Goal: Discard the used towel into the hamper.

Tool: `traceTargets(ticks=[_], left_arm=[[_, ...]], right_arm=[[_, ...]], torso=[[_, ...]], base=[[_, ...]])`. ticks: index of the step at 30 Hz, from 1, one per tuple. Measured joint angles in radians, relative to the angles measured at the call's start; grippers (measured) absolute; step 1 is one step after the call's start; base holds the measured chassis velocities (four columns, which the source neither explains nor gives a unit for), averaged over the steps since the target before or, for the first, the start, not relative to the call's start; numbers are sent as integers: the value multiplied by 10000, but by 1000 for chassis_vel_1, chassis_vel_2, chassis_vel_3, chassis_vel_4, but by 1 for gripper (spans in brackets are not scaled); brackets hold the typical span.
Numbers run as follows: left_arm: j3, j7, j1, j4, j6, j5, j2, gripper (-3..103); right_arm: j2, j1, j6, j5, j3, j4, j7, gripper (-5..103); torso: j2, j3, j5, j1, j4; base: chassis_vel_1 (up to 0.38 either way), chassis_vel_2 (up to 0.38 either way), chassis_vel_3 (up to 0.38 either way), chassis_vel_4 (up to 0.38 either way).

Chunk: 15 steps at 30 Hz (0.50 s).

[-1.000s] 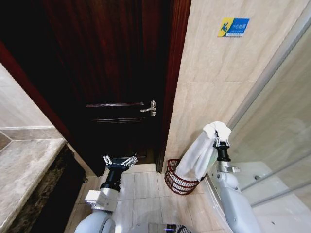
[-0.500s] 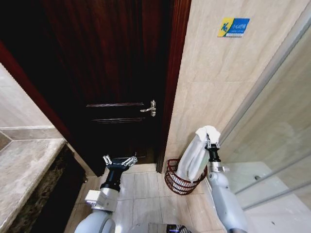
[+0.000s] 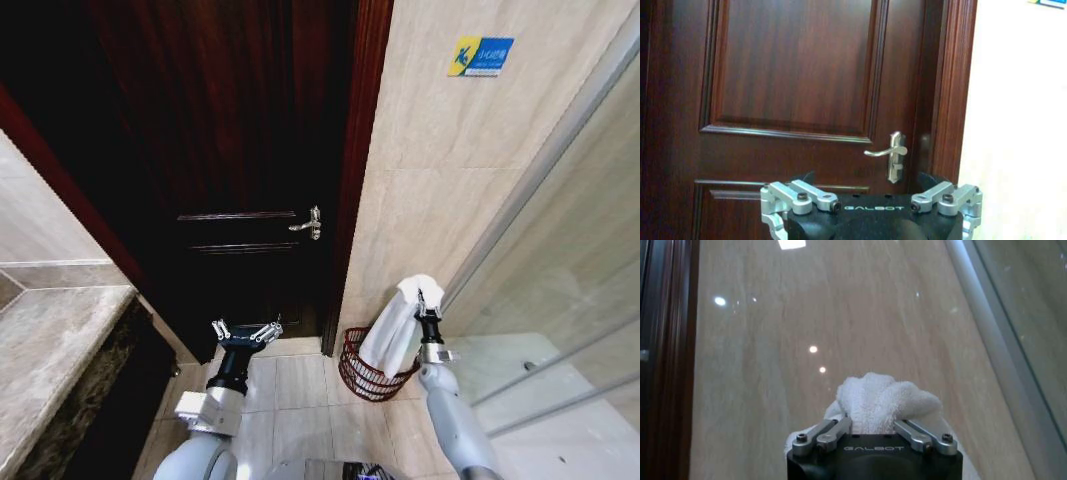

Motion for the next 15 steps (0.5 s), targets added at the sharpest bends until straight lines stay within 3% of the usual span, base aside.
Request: traceTargets(ticks=[15], left_arm=[[0,0,0,0,0,0,0,100]], right_arm=[[343,76,-3,278,-176,-1231,-300,12]], torso=[[0,0,1,0,0]], base=[[0,0,0,0]])
